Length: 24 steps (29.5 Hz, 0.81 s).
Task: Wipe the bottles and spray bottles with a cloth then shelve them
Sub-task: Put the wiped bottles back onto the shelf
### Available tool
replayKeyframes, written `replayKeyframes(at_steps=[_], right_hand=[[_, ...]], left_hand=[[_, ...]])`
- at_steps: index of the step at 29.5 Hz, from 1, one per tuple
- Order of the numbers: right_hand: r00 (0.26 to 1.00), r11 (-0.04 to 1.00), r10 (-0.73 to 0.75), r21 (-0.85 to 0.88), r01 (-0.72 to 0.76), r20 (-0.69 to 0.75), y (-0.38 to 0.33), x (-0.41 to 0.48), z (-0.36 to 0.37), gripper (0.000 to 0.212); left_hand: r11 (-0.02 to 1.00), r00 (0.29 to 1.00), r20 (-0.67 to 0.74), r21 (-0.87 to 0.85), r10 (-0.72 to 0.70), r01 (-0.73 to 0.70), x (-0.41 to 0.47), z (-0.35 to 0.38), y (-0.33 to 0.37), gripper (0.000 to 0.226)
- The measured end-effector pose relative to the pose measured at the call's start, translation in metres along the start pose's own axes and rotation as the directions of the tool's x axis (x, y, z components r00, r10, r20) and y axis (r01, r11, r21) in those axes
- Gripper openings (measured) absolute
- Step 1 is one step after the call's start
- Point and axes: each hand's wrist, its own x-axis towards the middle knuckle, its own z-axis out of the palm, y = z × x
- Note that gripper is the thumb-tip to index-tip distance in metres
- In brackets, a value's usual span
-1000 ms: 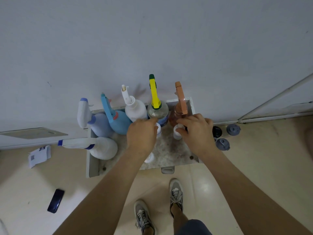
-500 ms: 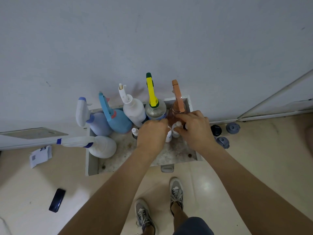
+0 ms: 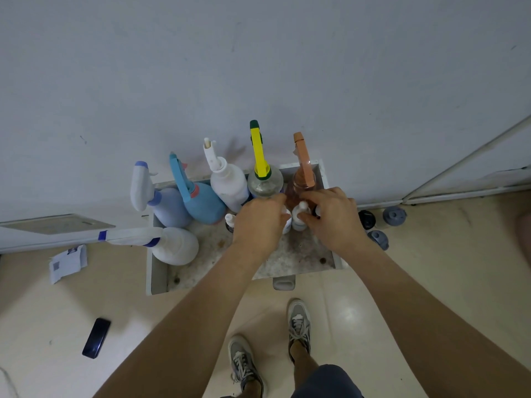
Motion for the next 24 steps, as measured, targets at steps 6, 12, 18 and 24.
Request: replayKeyframes(at_steps=[6, 12, 18, 24], right_hand=[[0.958, 0.988, -0.156, -0.026, 0.155, -0.239, -0.015, -0.017, -0.015, 0.025], [0.947, 0.939, -0.29, -0.232, 0.254, -0.139, -0.049, -0.013, 0.005, 0.045], [0.94, 0.915, -0.309, -0.315, 0.252, -0.147, -0.05, -0.007, 0.007, 0.038], [0.884, 0.89, -0.427, -0.263, 0.374, -0.191, -0.046, -0.024, 0.017, 0.024]], left_hand=[[0.994, 1.0, -0.016, -0.11, -0.013, 0.011, -0.022, -0.025, -0.033, 0.033], [0.986, 0.991, 0.135, 0.163, 0.015, -0.038, -0.027, -0.03, -0.049, 0.01], [0.977, 0.996, 0.071, 0.199, 0.059, -0.072, -0.013, -0.027, -0.042, 0.015], [0.972, 0.997, 0.032, 0.222, 0.069, -0.074, -0.006, -0.018, -0.031, 0.007]])
